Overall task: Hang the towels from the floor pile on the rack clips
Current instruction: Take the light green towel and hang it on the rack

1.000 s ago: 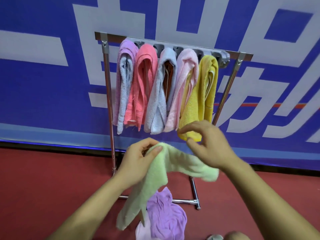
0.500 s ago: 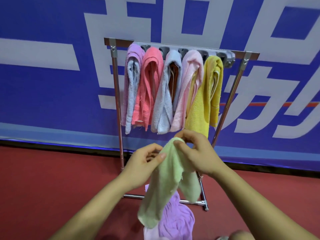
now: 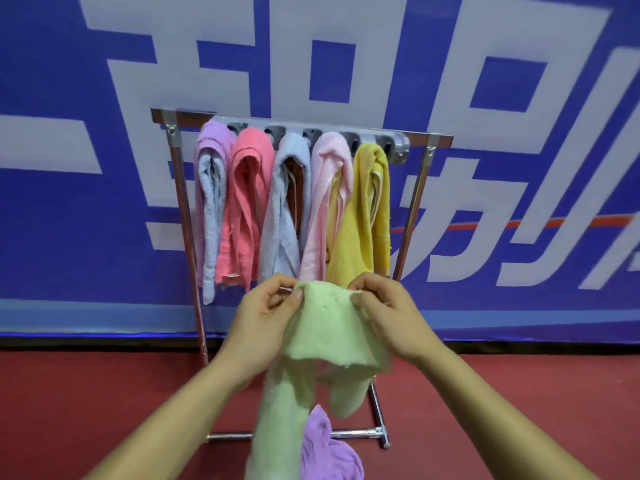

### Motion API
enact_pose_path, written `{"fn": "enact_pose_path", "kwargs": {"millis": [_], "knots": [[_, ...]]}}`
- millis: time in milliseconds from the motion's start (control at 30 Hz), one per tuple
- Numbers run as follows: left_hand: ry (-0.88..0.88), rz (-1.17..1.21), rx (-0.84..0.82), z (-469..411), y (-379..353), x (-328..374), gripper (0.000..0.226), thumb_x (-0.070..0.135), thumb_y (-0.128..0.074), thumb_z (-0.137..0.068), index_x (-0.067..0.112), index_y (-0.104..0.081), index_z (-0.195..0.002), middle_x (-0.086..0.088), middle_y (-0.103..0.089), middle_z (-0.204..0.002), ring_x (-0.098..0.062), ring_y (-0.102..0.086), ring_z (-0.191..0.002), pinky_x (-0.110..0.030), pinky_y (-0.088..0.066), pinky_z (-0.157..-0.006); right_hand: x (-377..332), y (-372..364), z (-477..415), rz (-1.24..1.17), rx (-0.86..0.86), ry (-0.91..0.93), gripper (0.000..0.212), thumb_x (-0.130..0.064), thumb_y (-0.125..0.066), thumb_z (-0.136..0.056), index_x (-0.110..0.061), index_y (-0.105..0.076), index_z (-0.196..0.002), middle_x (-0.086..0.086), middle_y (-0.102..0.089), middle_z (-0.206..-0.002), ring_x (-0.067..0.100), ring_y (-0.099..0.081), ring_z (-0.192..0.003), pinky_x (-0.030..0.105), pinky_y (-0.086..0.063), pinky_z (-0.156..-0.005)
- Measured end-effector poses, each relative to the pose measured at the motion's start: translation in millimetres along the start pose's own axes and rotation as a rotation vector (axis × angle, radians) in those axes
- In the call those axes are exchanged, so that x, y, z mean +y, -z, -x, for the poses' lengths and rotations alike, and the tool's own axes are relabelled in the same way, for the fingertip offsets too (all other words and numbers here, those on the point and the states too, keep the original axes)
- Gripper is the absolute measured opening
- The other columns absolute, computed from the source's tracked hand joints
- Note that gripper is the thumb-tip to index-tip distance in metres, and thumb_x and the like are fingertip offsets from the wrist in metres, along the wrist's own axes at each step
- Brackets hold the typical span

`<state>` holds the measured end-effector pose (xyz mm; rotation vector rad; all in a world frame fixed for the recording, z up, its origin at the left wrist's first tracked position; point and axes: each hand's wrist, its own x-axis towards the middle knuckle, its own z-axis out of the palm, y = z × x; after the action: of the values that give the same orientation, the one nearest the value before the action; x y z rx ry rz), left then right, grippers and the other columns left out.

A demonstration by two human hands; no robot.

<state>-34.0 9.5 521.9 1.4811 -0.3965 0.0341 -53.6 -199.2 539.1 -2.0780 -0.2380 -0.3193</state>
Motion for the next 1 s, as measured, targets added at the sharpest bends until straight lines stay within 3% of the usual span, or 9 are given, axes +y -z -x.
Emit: {"fn": "enact_pose_path", "kwargs": {"millis": [167,233,333,500,567,733,833,1000], "knots": [[-0.003,-0.013,-0.001,-37.3,-29.5,17.0,0.012,0.010,-0.058,-0.100,0.011,-0.069,-0.095,-0.010,-0.074,-0.079,-0.015,-0.065,-0.072,-0.031,-0.049,-0.068,4.8,17.4,-11.3,-0.078,-0.030,0.036,0.022,-0.030,-0.056,-0.091,-0.013,-0.058,-0.078,-0.013,-0.049,-0.070,0.007,-0.045,-0.067,0.024,-0.038,-0.064],[-0.058,-0.103,0.025,-55.0,-39.0,22.7,0.011,0.014,-0.062,-0.099,0.013,-0.072,-0.093,-0.005,-0.076,-0.081,-0.013,-0.066,-0.075,-0.029,-0.050,-0.071,3.5,26.0,-22.6,-0.120,0.020,0.058,0.023,-0.030,-0.055,-0.093,-0.015,-0.056,-0.075,-0.011,-0.049,-0.069,0.008,-0.044,-0.068,0.023,-0.037,-0.065],[-0.129,-0.220,0.029,-83.4,-49.1,33.9,0.012,0.027,-0.066,-0.093,0.022,-0.075,-0.086,0.002,-0.074,-0.080,-0.010,-0.065,-0.075,-0.032,-0.053,-0.075,1.8,37.8,-44.5,-0.098,0.126,0.073,0.033,-0.037,-0.052,-0.094,-0.007,-0.054,-0.081,0.007,-0.049,-0.075,0.014,-0.045,-0.071,0.034,-0.039,-0.067],[-0.176,-0.359,0.080,-133.2,-67.3,51.6,0.011,0.021,-0.066,-0.095,0.019,-0.076,-0.090,0.005,-0.075,-0.083,-0.014,-0.069,-0.083,-0.036,-0.054,-0.082,-0.7,58.4,-86.0,-0.092,0.279,0.074,0.034,-0.039,-0.047,-0.094,-0.007,-0.053,-0.086,-0.007,-0.051,-0.073,0.007,-0.047,-0.069,0.027,-0.041,-0.067],[-0.209,-0.416,0.088,-152.3,-73.6,59.0,0.011,0.023,-0.067,-0.094,0.020,-0.076,-0.090,0.007,-0.075,-0.082,-0.016,-0.069,-0.083,-0.037,-0.054,-0.081,1.7,66.9,-105.6,-0.053,0.326,0.085,0.032,-0.034,-0.047,-0.099,-0.006,-0.054,-0.086,-0.005,-0.052,-0.073,0.007,-0.048,-0.069,0.031,-0.042,-0.068],[-0.127,-0.853,0.154,-206.9,-81.1,87.5,0.018,0.043,-0.060,-0.092,0.033,-0.074,-0.088,0.006,-0.074,-0.098,-0.025,-0.066,-0.096,-0.033,-0.054,-0.081,-3.7,91.1,-159.9,0.076,0.449,0.122,0.021,-0.027,-0.048,-0.101,-0.021,-0.055,-0.082,-0.010,-0.056,-0.073,0.007,-0.051,-0.069,0.031,-0.044,-0.065],[-0.111,-0.864,0.171,-239.8,-91.3,105.6,0.024,0.037,-0.057,-0.093,0.027,-0.068,-0.074,0.001,-0.072,-0.095,-0.028,-0.067,-0.094,-0.033,-0.056,-0.080,-8.9,103.8,-190.5,0.225,0.517,0.133,0.021,-0.033,-0.044,-0.100,-0.026,-0.055,-0.084,-0.007,-0.059,-0.076,0.018,-0.057,-0.080,0.041,-0.049,-0.074],[-0.064,-0.833,0.269,-288.4,-106.5,122.4,0.017,0.023,-0.057,-0.094,0.019,-0.073,-0.093,-0.006,-0.073,-0.101,-0.030,-0.065,-0.092,-0.030,-0.047,-0.071,-15.2,121.8,-241.5,0.438,0.559,0.094,0.028,-0.036,-0.037,-0.101,-0.020,-0.058,-0.093,0.000,-0.067,-0.088,0.028,-0.058,-0.093,0.050,-0.044,-0.094]]}}
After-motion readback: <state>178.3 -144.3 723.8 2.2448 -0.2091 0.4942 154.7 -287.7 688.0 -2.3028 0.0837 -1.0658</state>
